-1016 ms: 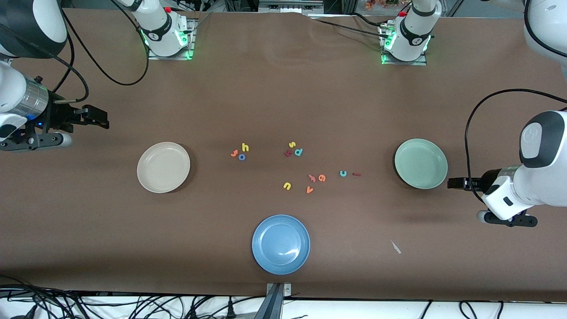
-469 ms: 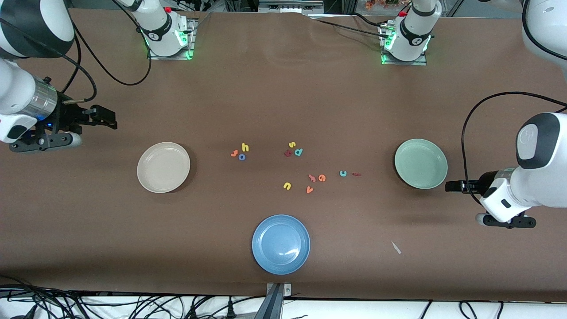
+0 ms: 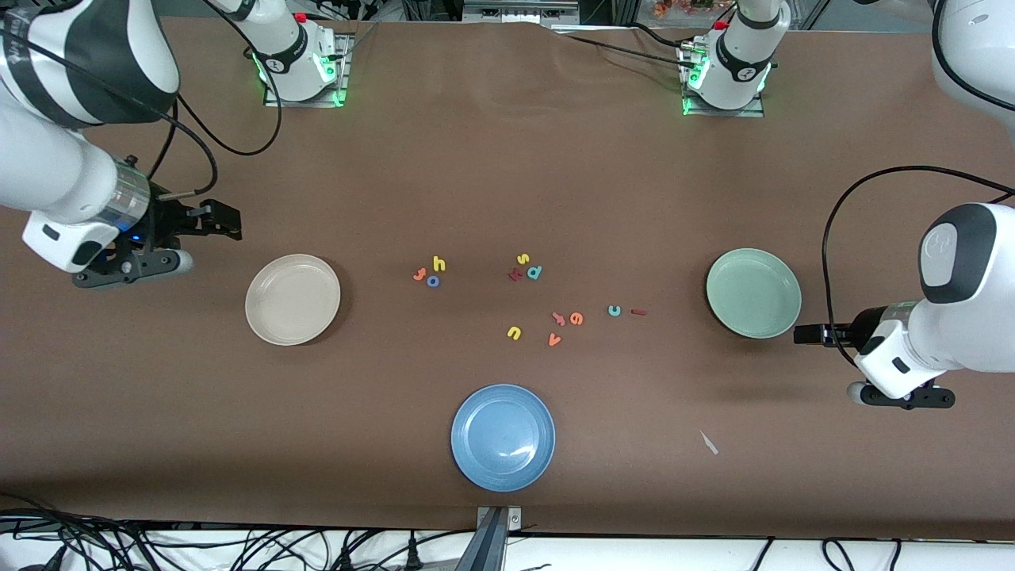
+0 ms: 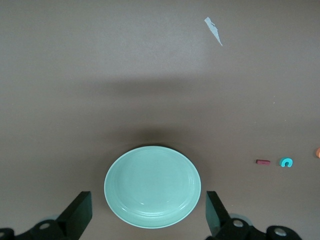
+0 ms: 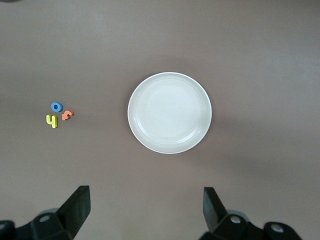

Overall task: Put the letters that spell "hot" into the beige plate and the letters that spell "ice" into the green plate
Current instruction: 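Move the right gripper toward the letters while the left gripper follows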

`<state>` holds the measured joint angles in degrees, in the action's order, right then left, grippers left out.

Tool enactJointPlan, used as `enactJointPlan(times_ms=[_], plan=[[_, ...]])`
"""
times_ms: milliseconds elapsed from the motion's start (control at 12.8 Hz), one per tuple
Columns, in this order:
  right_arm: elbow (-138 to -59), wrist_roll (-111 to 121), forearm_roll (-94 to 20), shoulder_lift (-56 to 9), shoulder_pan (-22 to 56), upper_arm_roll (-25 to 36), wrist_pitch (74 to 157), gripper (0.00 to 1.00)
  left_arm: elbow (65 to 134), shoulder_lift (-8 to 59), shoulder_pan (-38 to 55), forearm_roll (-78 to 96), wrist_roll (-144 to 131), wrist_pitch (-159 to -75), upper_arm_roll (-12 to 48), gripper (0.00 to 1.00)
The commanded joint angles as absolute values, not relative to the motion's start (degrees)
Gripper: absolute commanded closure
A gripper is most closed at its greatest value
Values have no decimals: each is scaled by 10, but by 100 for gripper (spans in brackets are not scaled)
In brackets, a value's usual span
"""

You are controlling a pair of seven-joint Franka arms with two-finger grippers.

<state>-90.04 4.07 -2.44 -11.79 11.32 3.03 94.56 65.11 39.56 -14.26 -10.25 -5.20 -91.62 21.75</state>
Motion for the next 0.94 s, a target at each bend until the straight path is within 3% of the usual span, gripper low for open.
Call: enactJointPlan(times_ms=[0,469,860], plan=[[-887,-15,-34,-134,134,32,946,0,658,390,-131,-91,-82,-923,214,0],[-884,-76,-41,-197,162,19,1011,0,695,389,-98,-48,-214,-924,217,0],[-887,-200,-52,-264,163,-50,1127,1,719,389,-65,-26,-348,-928,217,0]])
